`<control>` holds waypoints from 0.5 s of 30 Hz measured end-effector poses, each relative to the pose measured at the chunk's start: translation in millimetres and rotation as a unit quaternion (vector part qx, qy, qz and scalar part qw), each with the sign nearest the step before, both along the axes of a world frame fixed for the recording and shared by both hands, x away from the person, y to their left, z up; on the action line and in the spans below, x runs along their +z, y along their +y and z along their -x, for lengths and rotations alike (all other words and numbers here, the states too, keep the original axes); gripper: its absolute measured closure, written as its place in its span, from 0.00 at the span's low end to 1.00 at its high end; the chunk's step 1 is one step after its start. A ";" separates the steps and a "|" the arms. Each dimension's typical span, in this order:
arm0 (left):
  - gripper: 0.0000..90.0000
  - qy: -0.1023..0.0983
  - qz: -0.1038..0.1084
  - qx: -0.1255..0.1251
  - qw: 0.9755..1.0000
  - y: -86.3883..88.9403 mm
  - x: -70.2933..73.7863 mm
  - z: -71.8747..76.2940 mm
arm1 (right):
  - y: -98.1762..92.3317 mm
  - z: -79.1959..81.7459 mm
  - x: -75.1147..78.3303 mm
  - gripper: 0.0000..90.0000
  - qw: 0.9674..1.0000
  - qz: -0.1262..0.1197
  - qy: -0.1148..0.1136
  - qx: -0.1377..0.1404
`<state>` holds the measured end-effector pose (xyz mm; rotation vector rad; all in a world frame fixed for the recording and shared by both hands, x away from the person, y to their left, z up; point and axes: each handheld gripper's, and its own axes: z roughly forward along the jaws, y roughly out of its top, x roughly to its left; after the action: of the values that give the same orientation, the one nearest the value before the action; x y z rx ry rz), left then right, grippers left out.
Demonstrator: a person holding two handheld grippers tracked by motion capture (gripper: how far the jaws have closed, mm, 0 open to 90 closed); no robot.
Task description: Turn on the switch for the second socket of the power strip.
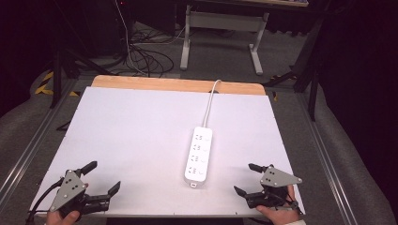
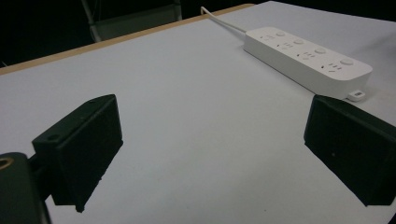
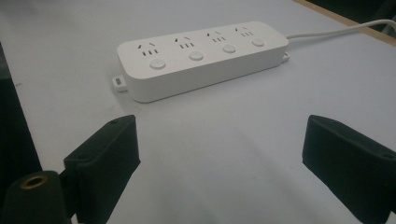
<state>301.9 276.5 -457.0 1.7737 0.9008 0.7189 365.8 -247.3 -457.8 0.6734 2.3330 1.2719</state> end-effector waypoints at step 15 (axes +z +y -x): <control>0.05 -0.002 0.000 -0.002 1.000 0.1 0.6 0.8 | -0.2 0.9 1.4 0.13 1.000 -0.002 -0.002 -0.003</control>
<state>301.1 276.6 -456.4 1.7729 0.8949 0.7208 364.9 -247.5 -456.4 0.6788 2.3232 1.2753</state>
